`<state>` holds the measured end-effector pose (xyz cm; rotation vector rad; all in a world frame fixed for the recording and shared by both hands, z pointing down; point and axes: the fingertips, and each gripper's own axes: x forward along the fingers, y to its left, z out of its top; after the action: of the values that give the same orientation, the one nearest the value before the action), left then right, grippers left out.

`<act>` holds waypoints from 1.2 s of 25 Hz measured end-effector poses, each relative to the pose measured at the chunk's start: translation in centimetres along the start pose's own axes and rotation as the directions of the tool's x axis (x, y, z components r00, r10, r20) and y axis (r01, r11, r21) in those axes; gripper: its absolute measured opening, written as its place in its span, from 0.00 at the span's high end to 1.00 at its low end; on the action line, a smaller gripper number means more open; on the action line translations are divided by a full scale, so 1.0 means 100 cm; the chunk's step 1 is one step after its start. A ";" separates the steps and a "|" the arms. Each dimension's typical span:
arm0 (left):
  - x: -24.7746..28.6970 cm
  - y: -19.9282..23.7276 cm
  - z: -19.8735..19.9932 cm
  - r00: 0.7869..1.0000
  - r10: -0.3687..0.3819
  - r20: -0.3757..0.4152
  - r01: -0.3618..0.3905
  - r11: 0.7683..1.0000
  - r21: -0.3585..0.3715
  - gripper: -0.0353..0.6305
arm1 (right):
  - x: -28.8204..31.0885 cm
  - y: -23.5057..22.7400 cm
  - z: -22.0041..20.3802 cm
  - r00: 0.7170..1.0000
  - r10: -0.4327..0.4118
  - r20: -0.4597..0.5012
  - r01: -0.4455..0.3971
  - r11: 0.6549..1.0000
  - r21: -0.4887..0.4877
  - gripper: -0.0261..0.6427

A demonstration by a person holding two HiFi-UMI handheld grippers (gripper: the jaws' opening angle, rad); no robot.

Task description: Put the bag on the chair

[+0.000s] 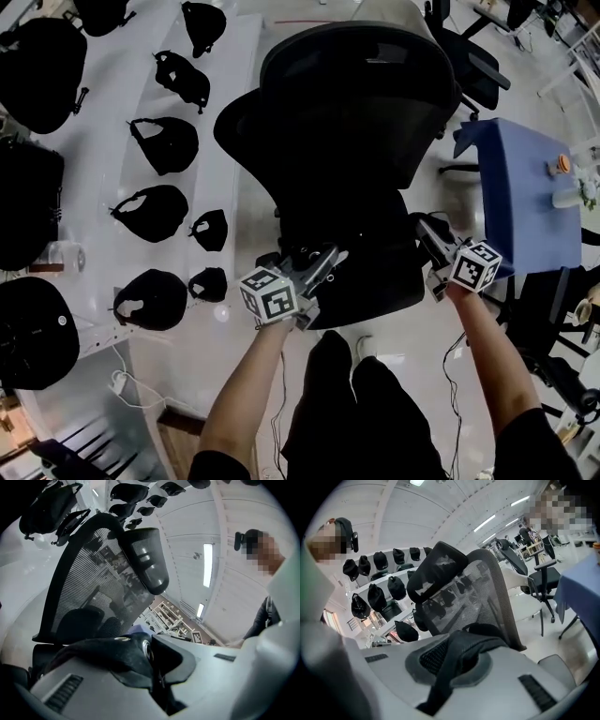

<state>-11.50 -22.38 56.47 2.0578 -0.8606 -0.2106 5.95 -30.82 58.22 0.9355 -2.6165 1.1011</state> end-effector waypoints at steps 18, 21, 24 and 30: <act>0.015 0.087 0.003 0.997 0.056 -0.044 -0.057 0.998 -0.025 0.92 | 0.070 -0.048 -0.019 0.995 -0.082 -0.049 0.089 0.983 0.159 0.94; 0.016 0.100 -0.005 0.995 0.082 -0.050 -0.084 0.996 -0.034 0.92 | 0.079 -0.057 -0.031 0.993 -0.089 -0.084 0.102 0.981 0.167 0.94; 0.012 0.112 -0.013 0.994 0.098 -0.037 -0.100 0.993 -0.065 0.92 | 0.086 -0.056 -0.043 0.991 -0.091 -0.095 0.106 0.980 0.167 0.94; 0.007 0.133 -0.008 0.996 0.088 -0.025 -0.089 0.995 -0.042 0.92 | 0.105 -0.060 -0.040 0.993 -0.078 -0.092 0.087 0.992 0.093 0.94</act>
<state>-17.21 -27.38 67.44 1.9741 -0.9232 -0.1547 0.78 -36.42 68.43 0.9813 -2.4512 1.2282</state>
